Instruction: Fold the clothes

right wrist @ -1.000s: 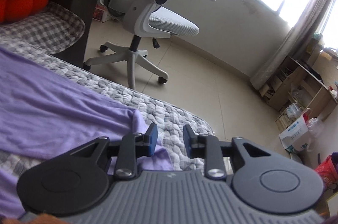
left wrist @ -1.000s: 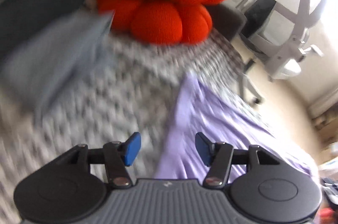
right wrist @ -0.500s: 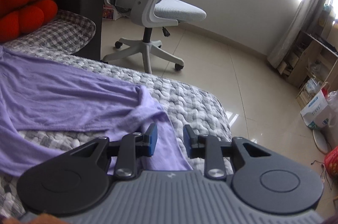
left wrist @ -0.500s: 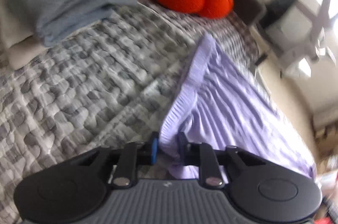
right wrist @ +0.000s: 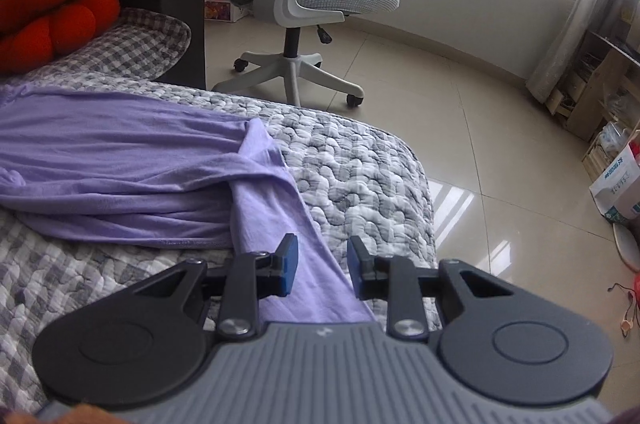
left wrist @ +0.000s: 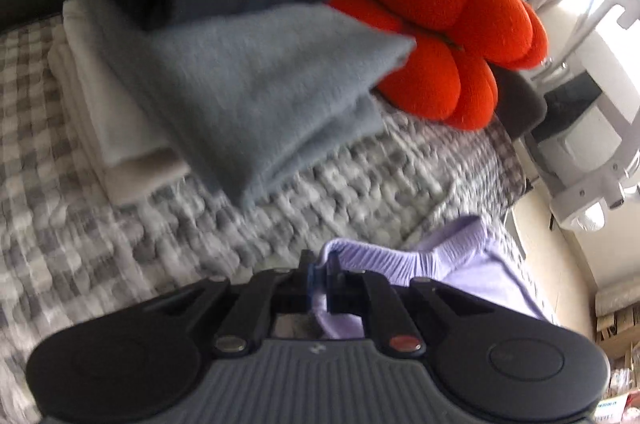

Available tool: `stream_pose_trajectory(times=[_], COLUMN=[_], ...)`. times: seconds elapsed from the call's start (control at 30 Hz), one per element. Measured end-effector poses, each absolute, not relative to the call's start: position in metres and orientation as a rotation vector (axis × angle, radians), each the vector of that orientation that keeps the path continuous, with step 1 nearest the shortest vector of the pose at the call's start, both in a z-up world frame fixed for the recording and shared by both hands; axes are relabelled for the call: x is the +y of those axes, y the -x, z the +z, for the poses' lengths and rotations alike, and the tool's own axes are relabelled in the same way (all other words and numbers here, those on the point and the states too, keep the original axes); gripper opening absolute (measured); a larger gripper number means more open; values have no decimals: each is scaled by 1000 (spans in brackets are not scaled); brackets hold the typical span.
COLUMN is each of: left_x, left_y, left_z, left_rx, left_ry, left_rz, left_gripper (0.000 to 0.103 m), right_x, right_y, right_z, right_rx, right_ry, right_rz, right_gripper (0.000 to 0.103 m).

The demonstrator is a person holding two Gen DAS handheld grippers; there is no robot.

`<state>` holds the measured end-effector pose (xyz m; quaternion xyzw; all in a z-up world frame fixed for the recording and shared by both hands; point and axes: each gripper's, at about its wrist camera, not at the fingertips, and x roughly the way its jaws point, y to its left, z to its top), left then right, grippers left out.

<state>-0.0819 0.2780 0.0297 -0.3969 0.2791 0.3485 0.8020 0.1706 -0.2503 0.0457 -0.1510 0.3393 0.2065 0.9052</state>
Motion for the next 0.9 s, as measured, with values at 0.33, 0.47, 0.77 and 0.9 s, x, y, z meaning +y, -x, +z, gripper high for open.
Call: stream_pose_trajectory(times=[0.33, 0.47, 0.77, 0.9], left_x=[270, 268, 262, 261], left_y=[62, 61, 61, 61], left_z=[18, 19, 27, 28], left_rx=[668, 677, 668, 664], left_ry=[764, 719, 671, 663], left_rz=[743, 727, 708, 707], left_gripper=[5, 5, 5, 5], right_x=[-243, -247, -262, -268], right_y=[-190, -193, -172, -174], right_z=[9, 12, 60, 58], right_rx=[707, 699, 527, 504], right_ry=[377, 314, 287, 337], right_rz=[417, 481, 444, 379], right_gripper=[29, 0, 0, 0])
